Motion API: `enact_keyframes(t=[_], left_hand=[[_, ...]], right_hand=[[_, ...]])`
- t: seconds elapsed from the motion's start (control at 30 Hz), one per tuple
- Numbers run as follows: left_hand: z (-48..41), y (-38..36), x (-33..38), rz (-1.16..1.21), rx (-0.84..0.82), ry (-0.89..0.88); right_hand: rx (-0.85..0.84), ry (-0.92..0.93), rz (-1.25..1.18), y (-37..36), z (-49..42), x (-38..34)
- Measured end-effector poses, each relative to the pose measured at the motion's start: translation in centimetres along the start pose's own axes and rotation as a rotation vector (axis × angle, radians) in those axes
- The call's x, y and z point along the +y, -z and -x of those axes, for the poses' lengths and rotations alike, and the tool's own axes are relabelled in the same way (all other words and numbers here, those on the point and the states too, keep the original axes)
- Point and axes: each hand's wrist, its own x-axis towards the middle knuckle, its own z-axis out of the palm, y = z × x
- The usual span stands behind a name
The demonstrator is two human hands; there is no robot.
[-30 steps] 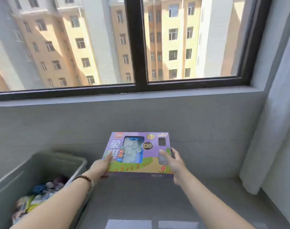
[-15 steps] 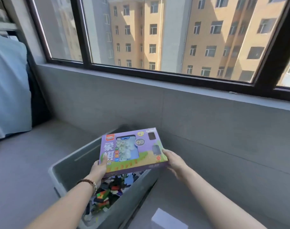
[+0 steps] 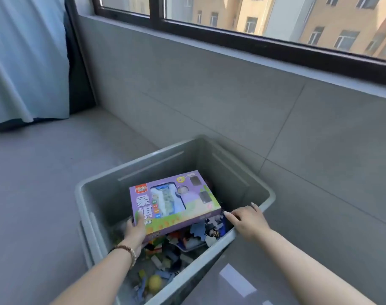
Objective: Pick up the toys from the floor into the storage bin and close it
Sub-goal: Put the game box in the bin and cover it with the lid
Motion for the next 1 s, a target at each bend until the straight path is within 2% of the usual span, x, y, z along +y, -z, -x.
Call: enact_keyframes(t=[0.07, 0.27, 0.43, 0.53, 0.67, 0.77, 0.8, 0.87, 0.9, 0.93, 1.0], left_hand=[[-0.4, -0.7, -0.7, -0.008, -0.008, -0.014], [-0.5, -1.3, -1.8, -0.113, -0.057, 0.009], [4.3, -1.1, 0.7, -0.26, -0.093, -0.103], [6.5, 0.3, 1.5, -0.376, -0.07, -0.201], [8.8, 4.1, 1.5, -0.664, -0.001, -0.523], [9.9, 6.0, 2.1, -0.925, 0.139, -0.752], [10.1, 6.3, 2.3, -1.004, 0.189, -0.764], [10.6, 6.7, 2.6, -1.124, 0.25, -0.662], [10.7, 6.6, 2.6, -1.16, 0.264, -0.584], [10.8, 6.5, 2.7, -1.172, 0.268, -0.506], [11.0, 6.1, 2.7, -1.159, 0.267, -0.385]], right_hand=[[0.035, 0.028, 0.08, -0.3, 0.3, 0.3], [0.069, 0.03, -0.016, -0.9, 1.1, -0.4], [0.083, 0.033, -0.067, -1.1, 4.7, -1.8], [0.004, -0.056, -0.161, -0.7, 7.1, -2.3], [-0.135, -0.13, -0.124, -0.9, 9.9, -2.8], [-0.257, -0.229, -0.39, -1.3, 12.2, -2.7], [-0.318, -0.233, -0.492, -1.4, 12.8, -2.7], [-0.4, -0.234, -0.665, -1.6, 13.7, -1.8], [-0.357, -0.225, -0.717, -1.4, 14.0, -1.0], [-0.233, -0.206, -0.723, -1.2, 14.2, 0.0], [0.127, -0.21, -0.585, -0.5, 14.0, 2.5]])
